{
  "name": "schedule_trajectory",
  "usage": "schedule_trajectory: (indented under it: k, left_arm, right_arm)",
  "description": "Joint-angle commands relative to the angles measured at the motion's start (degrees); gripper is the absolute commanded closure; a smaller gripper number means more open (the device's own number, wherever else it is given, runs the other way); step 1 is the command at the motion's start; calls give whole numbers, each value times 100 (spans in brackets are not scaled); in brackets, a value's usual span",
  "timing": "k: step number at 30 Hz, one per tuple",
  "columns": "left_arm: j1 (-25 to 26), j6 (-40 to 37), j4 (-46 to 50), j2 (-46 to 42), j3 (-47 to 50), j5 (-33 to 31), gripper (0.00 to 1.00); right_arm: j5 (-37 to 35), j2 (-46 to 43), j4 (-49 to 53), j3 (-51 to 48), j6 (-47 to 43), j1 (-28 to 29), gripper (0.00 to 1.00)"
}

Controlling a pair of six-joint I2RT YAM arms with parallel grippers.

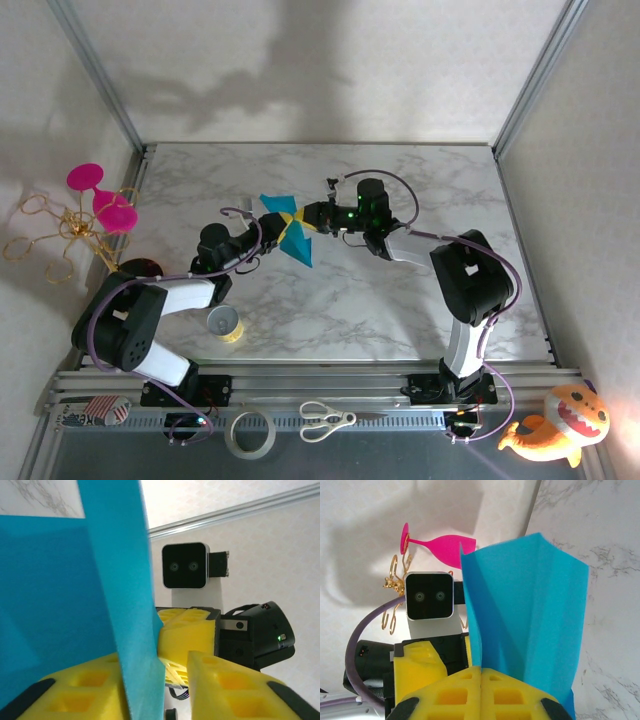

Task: Fold a paper plane with a square sheet of paper (pick it up from the middle)
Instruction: Turn over the paper at the center of the table.

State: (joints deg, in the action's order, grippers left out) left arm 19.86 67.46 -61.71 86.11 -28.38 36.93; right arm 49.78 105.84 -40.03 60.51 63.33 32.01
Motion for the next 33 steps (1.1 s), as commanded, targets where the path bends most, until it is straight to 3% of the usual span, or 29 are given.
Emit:
schedule_trajectory:
  k: [1,4,8,11,14,16,21,24,27,33]
  left_arm:
    - [38,-88,-34,23,-177,125,79]
    - [37,-195,198,-11,-285,128,86]
    - [40,-551,904,-51,-503,41,91]
    - [46,-995,1798,-101,-783,-95,95]
    - [68,-1853,3386,-177,-1313,-551,96]
    - [145,-2603,4800,-145,-1857,-1180,96]
    - [575,-4175,7877,425,-3546,-3809,95]
    - [817,-4632,8832,884,-4313,-5256,94]
    - [1034,-4871,9460,1384,-4946,-6312,94]
    - [1383,-4860,10816,2768,-6251,-8193,94]
  right_arm:
    - [136,-214,8,-56,83,-59,94]
    - [57,-335,-42,-234,102,-143,87]
    - [-285,-690,108,-477,-193,-343,66]
    - [-834,-1030,875,-532,-838,-493,56]
    - [-1989,-1413,2146,-463,-1733,-602,50]
    - [-2778,-1687,2675,-495,-2200,-624,48]
    - [-4347,-2195,3622,-506,-3163,-630,44]
    - [-4914,-2388,3868,-563,-3465,-635,35]
    - [-5246,-2589,3837,-743,-3573,-641,27]
    - [-5486,-2634,4007,-869,-3386,-637,22]
